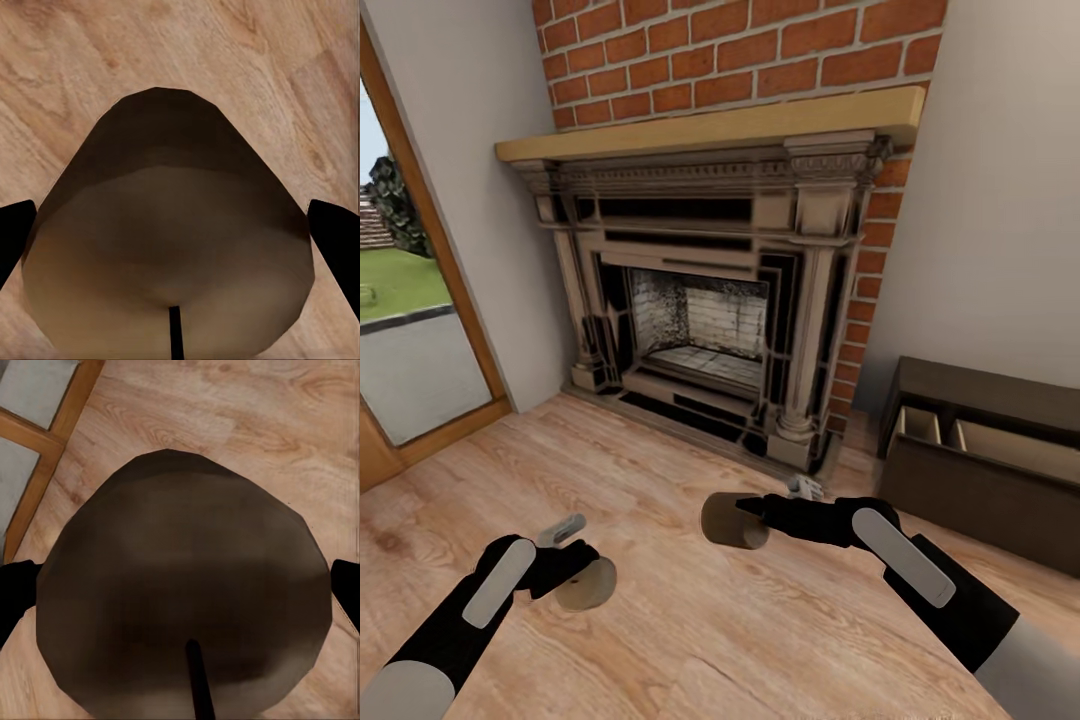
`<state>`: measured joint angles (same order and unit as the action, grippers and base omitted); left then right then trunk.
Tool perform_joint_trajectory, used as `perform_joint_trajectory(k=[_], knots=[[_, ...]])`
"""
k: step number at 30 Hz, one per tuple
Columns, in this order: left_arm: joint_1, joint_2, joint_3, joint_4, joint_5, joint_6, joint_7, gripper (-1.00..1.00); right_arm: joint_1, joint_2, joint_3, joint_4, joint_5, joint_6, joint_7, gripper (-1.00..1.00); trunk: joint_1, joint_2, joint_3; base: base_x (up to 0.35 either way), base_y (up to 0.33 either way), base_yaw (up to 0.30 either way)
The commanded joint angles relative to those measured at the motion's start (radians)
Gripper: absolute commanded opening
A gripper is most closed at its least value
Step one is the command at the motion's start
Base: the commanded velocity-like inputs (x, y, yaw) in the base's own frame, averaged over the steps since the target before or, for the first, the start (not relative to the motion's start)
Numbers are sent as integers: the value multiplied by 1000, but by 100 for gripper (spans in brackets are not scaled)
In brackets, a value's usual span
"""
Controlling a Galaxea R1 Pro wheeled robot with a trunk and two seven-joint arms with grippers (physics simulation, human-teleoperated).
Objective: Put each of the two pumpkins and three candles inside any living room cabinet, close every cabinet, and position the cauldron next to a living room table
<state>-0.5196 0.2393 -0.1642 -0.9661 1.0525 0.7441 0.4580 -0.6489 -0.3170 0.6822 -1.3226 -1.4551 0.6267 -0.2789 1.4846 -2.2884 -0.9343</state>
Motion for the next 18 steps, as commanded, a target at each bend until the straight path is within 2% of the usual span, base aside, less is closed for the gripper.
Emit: perform_joint_trajectory(k=[1, 11, 18], knots=[[0, 1, -3, -2, 10, -1, 10, -100, -2, 0, 2, -1, -13, -2, -9, -100, 0, 0, 0, 0, 0, -249], [0, -2, -6, -2, 6, -1, 10, -100, -2, -2, 2, -1, -11, -3, -9, -100, 0, 0, 10, 0, -12, -241], [0, -3, -7, -2, 5, -2, 11, -100, -2, -9, 2, 26, -12, -3, -9, -100, 0, 0, 19, 0, -186, -229]])
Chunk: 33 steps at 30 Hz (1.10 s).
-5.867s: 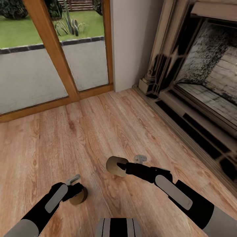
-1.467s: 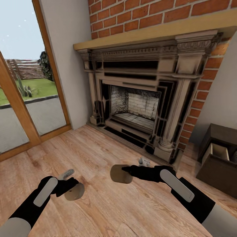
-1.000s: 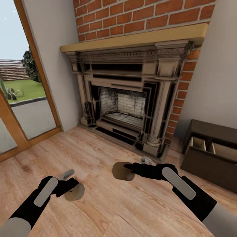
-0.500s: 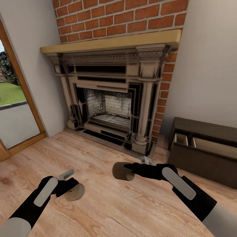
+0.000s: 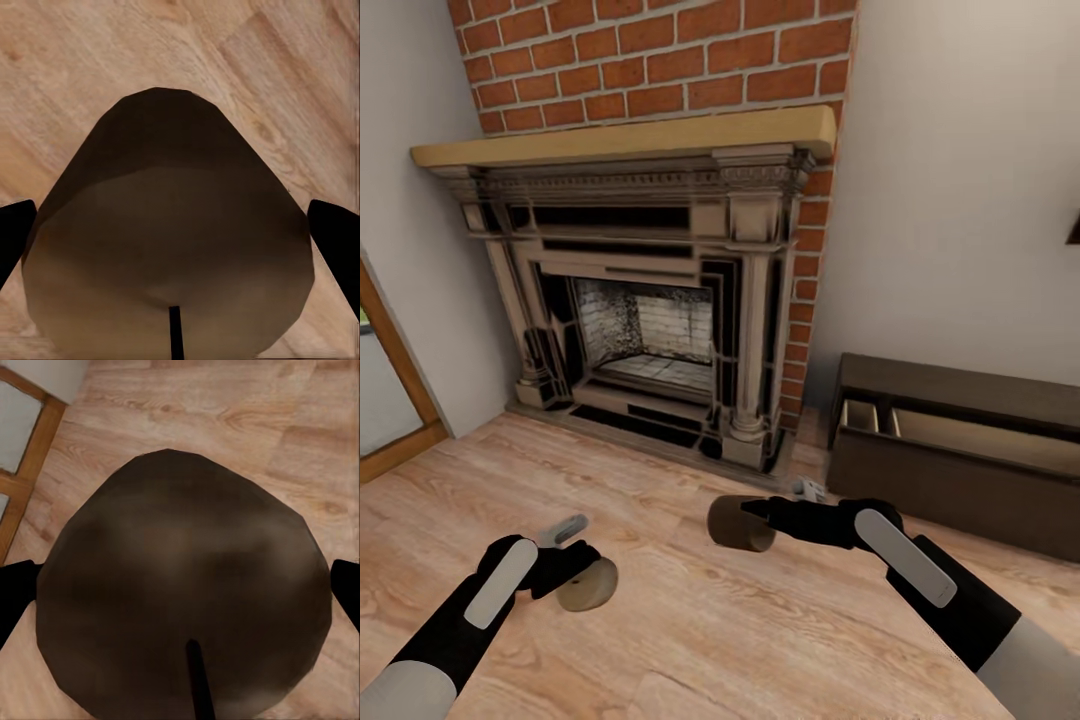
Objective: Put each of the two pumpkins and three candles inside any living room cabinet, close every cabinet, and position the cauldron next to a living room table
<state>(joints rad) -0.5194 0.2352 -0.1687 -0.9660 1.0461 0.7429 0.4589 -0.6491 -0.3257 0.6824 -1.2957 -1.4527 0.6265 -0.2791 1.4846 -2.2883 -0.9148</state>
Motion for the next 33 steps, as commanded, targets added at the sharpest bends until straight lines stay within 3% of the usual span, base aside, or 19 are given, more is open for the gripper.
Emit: perform_joint_trajectory(k=[1, 18, 33], knots=[[-1, 1, -3, -2, 11, 0, 10, -100, -1, -1, 2, 1, -15, -3, -9, -100, 0, -1, 0, 0, -265, -225], [-1, 0, -14, -2, 9, 0, 12, -100, -1, -1, 2, 14, -14, -4, -8, -100, 0, -1, 21, 8, -276, -223], [-1, 0, -17, -2, 8, 0, 12, -100, -1, -1, 2, 15, -14, -7, -8, -100, 0, -1, 39, 184, -267, -222]])
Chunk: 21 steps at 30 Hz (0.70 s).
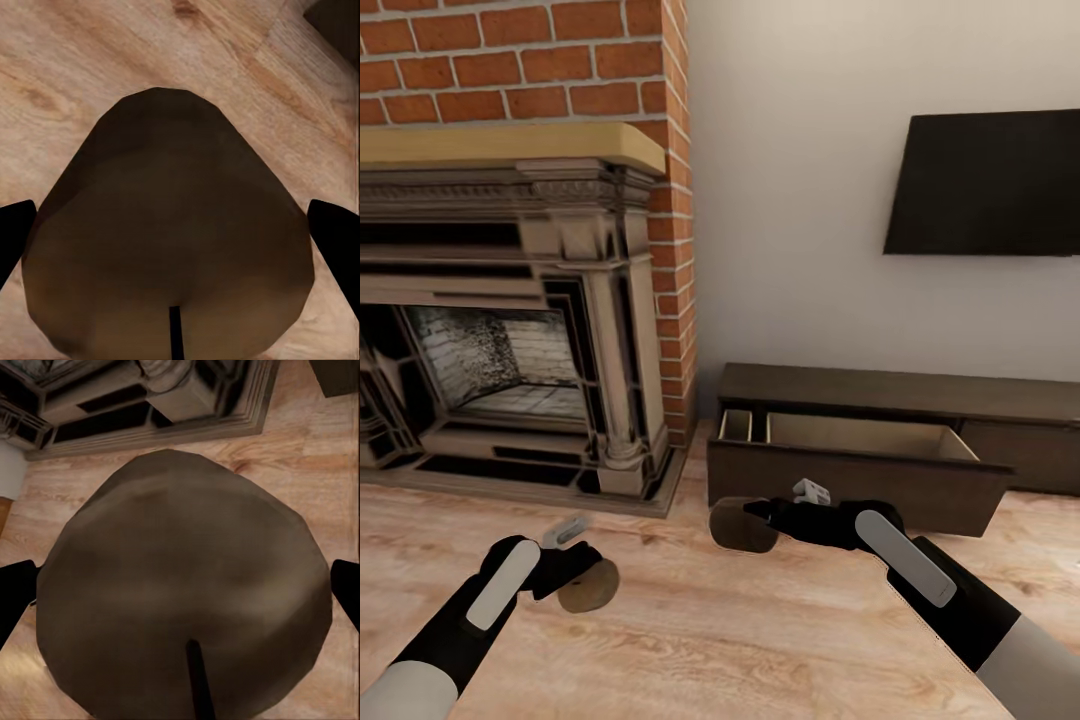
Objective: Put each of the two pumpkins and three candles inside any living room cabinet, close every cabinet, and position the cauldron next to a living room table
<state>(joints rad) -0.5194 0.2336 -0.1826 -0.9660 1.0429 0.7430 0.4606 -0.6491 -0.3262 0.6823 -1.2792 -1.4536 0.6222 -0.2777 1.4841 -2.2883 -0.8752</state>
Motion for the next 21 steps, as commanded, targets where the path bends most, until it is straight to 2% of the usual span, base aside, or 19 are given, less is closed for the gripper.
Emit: perform_joint_trajectory(k=[1, 5, 8, 11, 21], knots=[[-1, 2, -3, -2, 11, -1, 10, -100, -1, 0, 2, 3, -13, -3, -9, -100, 0, -1, 0, 225, -242, -222], [-1, 1, -6, -2, 10, -1, 10, -100, -1, 1, 2, 22, -13, -3, -8, -100, 0, -1, 4, 221, -244, -178], [-1, 1, -26, -2, 2, -1, 10, -100, -1, 0, 2, 26, -9, -6, -8, -100, 0, -1, 5, 125, -283, -40], [-1, 1, -36, -2, -3, -1, 10, -100, -1, 0, 2, 32, -4, -9, -6, -100, 0, -1, 5, 25, -310, -7], [-1, 1, -38, -2, -4, -1, 10, -100, -1, 1, 0, 67, -11, -4, -7, -100, 0, -1, 5, 25, -316, -1]])
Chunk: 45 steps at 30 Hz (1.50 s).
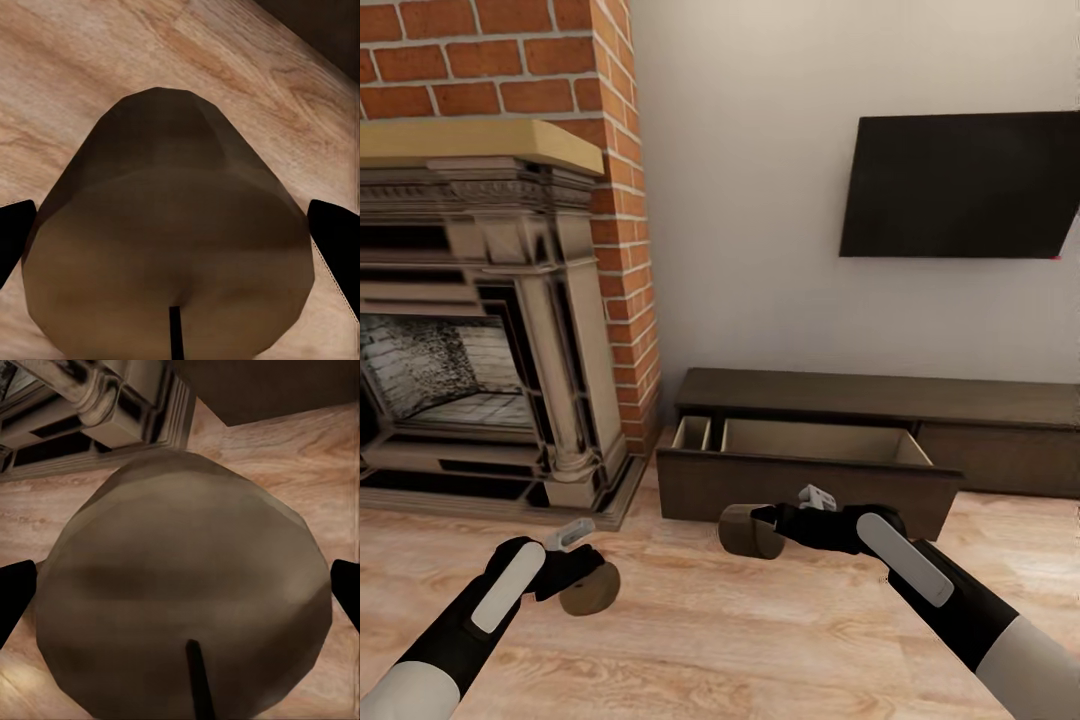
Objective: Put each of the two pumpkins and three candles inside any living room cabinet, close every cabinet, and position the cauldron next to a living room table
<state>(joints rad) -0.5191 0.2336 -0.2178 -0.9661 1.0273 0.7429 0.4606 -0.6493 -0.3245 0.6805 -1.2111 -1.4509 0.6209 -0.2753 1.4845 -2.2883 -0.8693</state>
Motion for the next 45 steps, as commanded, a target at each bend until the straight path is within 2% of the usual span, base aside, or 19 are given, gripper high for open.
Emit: perform_joint_trajectory(k=[1, 8, 16, 23, 34, 36, 38, 39, 40, 43, 45], knots=[[-1, 1, -3, -2, 11, 0, 10, -100, -1, -1, 2, -1, -14, -3, -9, -100, 0, -1, -1, 69, -317, 0], [-1, 1, -3, -2, 11, 0, 10, -100, -1, -1, 1, 1, -15, 0, -9, -100, 0, -1, 0, 72, -317, -40], [-1, 3, -3, -2, 11, 0, 10, -100, -1, -1, 1, 12, -16, 3, -9, -100, 0, -1, 0, 177, -256, -260], [-1, 1, 0, -2, 13, 0, 9, -100, -1, -1, 1, 26, -16, 3, -9, -100, 0, -1, 1, 84, -66, -287], [-1, -4, -4, -3, 15, 1, 11, -100, -1, 1, 2, 18, -8, 11, -17, -100, -42, 76, 36, 2, -2, -71], [-1, -9, -11, -4, 15, 1, 13, -100, -1, 2, 1, 6, -5, 28, -38, -100, -50, 90, 42, 0, 0, -1], [-4, -16, -16, -31, 15, 18, 25, -100, -3, 2, -3, -22, -12, 72, -103, -100, -58, 104, 48, 0, 0, 0], [-6, -21, -18, -82, 16, 60, 56, -100, -6, 3, -17, -67, -22, 129, -181, -100, -61, 111, 51, 0, 0, 0], [-8, -24, -17, -125, 18, 100, 89, -100, -8, 3, -52, -98, -35, 176, -243, -100, -65, 118, 54, 0, 0, 0], [-40, -33, -4, -264, 27, 202, 208, -100, -18, 11, -244, -147, -93, 339, -465, -100, -77, 139, 64, 0, 0, 0], [-82, -34, 5, -314, 47, 227, 264, -100, -38, 14, -352, -160, -120, 390, -609, -100, -84, 153, 70, 0, 0, 0]])
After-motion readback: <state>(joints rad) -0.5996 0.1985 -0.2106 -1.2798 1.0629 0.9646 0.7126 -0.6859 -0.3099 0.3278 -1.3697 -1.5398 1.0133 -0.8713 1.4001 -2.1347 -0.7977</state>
